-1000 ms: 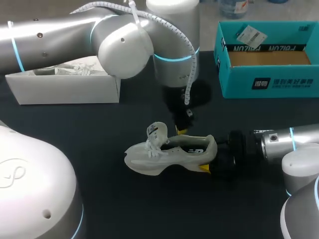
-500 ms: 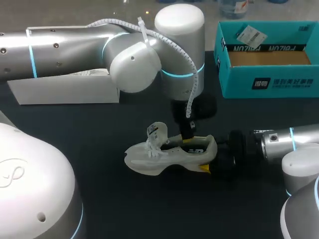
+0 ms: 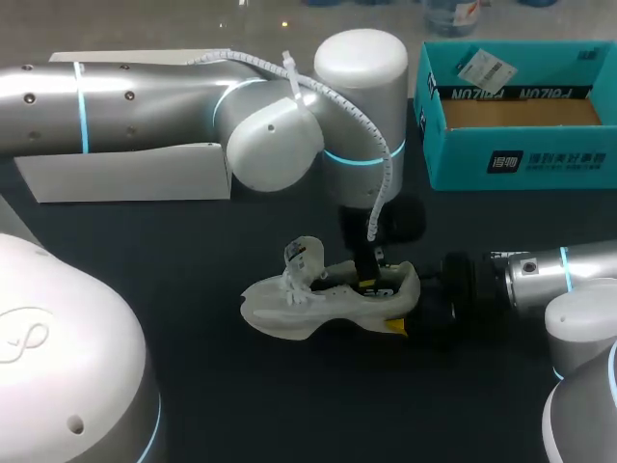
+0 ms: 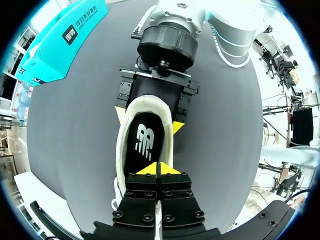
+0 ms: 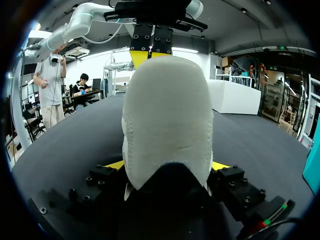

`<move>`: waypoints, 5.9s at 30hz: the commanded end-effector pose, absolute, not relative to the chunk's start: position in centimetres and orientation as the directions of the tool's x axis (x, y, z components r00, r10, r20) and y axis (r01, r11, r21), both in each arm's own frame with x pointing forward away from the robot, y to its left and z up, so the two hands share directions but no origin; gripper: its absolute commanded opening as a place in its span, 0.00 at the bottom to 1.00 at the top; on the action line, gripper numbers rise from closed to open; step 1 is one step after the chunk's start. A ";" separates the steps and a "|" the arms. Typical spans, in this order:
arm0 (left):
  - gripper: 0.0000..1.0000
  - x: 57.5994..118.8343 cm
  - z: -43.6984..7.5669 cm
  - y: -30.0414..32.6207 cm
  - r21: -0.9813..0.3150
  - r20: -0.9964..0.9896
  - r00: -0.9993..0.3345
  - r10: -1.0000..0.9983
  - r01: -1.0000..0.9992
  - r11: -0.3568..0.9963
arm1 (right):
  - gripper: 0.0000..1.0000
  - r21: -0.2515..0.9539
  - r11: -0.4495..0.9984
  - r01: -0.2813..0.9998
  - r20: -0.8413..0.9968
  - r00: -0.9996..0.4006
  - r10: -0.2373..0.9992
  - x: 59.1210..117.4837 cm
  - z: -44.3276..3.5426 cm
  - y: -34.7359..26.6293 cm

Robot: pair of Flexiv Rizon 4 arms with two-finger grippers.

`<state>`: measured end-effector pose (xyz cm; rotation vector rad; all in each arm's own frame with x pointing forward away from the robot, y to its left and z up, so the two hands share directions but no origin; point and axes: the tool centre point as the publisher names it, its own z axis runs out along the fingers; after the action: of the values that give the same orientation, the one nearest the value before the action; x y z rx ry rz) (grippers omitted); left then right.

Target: Take the shoe out of the shoebox, open the shoe tongue, remove and reinsert the insole, then place the shoe into the shoebox

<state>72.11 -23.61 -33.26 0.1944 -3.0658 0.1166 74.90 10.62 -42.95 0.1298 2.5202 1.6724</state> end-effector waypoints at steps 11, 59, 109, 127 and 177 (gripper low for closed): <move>0.00 72.8 -35.6 -25.2 -0.073 0.077 -0.996 -0.032 -0.038 0.997 | 0.00 0.921 0.390 0.008 -0.048 -0.990 0.134 75.0 -43.2 10.7; 0.44 72.4 -42.2 -23.3 -0.085 0.104 -0.994 0.037 0.028 0.996 | 0.00 0.921 0.390 0.008 -0.048 -0.990 0.134 75.0 -43.2 10.7; 0.00 74.3 -39.0 -21.7 -0.251 -0.041 -0.989 -0.143 -0.128 0.960 | 0.00 0.921 0.390 0.008 -0.048 -0.990 0.134 75.0 -43.2 10.7; 0.00 74.1 -34.5 -20.2 -0.302 0.183 -0.979 -0.085 -0.138 0.943 | 0.00 0.921 0.390 0.008 -0.048 -0.990 0.134 75.0 -43.2 10.7; 0.42 71.3 -34.8 -24.8 -0.399 0.184 -0.983 0.001 -0.074 0.914 | 0.00 0.921 0.390 0.008 -0.048 -0.990 0.134 75.0 -43.2 10.7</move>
<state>71.03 -24.19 -34.47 0.0530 -2.8951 0.6234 74.92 10.53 -42.97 0.1293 2.5180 1.6750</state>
